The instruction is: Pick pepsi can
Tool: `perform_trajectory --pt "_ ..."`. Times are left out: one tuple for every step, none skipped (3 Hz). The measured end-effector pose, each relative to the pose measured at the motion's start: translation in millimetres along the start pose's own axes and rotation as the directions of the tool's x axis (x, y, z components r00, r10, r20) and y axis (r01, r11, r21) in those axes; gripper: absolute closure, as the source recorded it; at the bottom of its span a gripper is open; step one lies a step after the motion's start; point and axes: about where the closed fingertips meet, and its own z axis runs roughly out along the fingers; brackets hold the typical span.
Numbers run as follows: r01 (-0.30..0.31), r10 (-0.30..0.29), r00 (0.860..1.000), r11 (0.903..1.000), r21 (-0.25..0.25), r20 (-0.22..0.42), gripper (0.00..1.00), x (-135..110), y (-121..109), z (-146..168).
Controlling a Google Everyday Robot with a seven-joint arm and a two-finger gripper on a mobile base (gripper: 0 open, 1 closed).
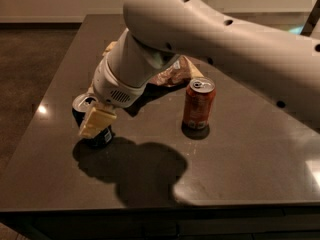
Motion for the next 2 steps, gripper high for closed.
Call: perform_trajectory --pt "-0.008 0.008 1.000 0.9999 0.008 -0.005 0.65 2.0 -5.1 -5.4" --pt "-0.010 0.010 1.000 0.9998 0.015 0.009 0.87 -5.9 -10.5 -24.4"
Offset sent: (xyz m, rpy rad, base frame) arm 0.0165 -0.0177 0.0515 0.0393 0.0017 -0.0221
